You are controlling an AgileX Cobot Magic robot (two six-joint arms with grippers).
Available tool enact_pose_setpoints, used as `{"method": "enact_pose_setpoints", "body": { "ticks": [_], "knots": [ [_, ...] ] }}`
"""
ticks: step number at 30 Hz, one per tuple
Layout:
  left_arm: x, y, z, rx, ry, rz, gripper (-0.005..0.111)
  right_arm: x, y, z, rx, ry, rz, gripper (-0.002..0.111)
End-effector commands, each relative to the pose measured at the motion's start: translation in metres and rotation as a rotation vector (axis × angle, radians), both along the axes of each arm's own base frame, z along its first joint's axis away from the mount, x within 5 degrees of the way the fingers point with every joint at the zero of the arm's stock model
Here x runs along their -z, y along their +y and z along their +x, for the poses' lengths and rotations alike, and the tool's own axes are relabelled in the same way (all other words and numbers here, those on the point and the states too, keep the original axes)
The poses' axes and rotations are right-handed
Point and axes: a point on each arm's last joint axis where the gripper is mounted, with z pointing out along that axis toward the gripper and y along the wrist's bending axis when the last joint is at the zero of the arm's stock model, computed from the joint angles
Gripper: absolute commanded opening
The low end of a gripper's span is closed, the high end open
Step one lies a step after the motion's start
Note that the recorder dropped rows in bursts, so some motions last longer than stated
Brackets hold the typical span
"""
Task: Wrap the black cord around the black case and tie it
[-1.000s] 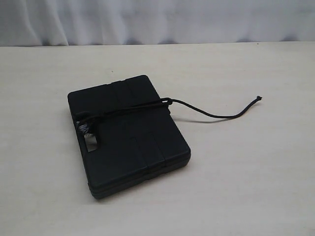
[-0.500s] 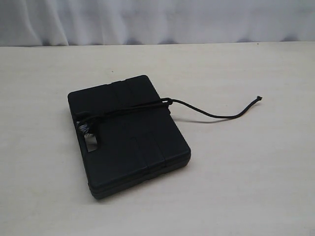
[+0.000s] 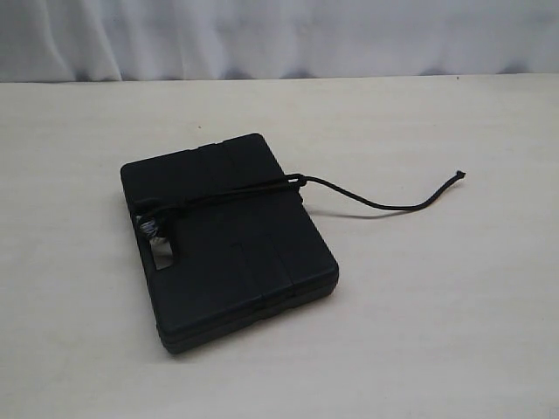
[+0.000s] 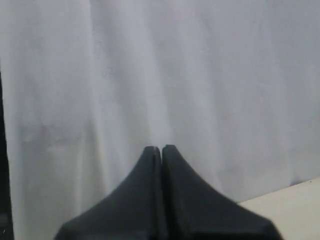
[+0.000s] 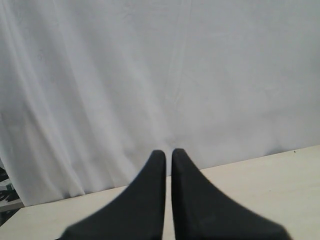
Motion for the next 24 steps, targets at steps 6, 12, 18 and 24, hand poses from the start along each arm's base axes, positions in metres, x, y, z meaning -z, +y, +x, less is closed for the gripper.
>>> {"method": "enact_pose_setpoints", "body": {
  "ticks": [6,12,18,24],
  "knots": [
    [0.043,0.005,0.014,-0.155,0.105,-0.042,0.0,0.002,0.0,0.0,0.004,0.0,0.001,0.004],
    [0.075,0.007,0.021,-0.207,0.199,-0.042,0.0,0.002,0.0,0.0,0.004,0.0,0.001,0.004],
    [0.085,0.01,0.021,-0.245,0.3,-0.024,0.0,0.002,0.0,0.0,0.004,0.0,0.001,0.004],
    [0.096,0.011,0.02,-0.265,0.4,0.082,0.0,0.002,0.0,0.0,0.004,0.0,0.001,0.004]
  ]
}}
